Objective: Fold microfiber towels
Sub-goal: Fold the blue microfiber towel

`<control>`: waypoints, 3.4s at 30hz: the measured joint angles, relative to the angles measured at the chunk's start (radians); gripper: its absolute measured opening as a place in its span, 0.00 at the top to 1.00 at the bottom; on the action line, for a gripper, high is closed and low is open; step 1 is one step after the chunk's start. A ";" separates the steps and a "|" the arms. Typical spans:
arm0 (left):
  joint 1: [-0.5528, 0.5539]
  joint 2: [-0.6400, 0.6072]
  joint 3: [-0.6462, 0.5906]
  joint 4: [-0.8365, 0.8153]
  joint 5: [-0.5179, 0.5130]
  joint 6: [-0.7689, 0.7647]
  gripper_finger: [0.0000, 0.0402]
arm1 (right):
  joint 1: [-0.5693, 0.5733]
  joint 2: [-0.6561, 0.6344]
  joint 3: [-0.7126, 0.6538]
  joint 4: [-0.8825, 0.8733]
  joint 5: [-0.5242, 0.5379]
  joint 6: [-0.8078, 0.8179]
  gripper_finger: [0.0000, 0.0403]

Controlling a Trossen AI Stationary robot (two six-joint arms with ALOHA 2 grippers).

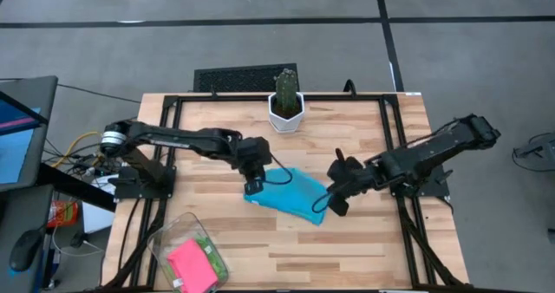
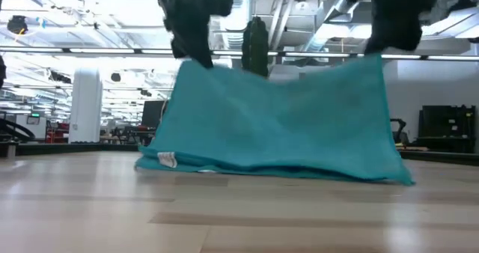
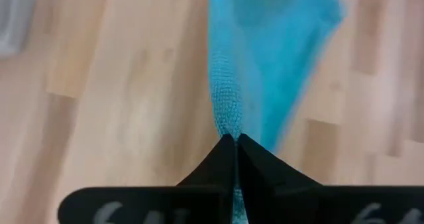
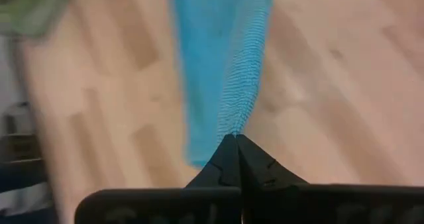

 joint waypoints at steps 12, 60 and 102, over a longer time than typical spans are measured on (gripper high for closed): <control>-0.233 -0.052 0.004 -0.086 0.103 -0.267 0.99 | 0.287 0.125 0.161 0.171 -0.003 0.190 0.99; -0.136 0.212 0.001 0.251 -0.246 -0.159 0.43 | 0.137 0.159 -0.058 0.249 0.282 0.189 0.54; -0.268 -0.154 -0.325 0.605 -0.469 -0.191 0.80 | 0.223 0.278 -0.057 0.389 0.471 0.143 0.84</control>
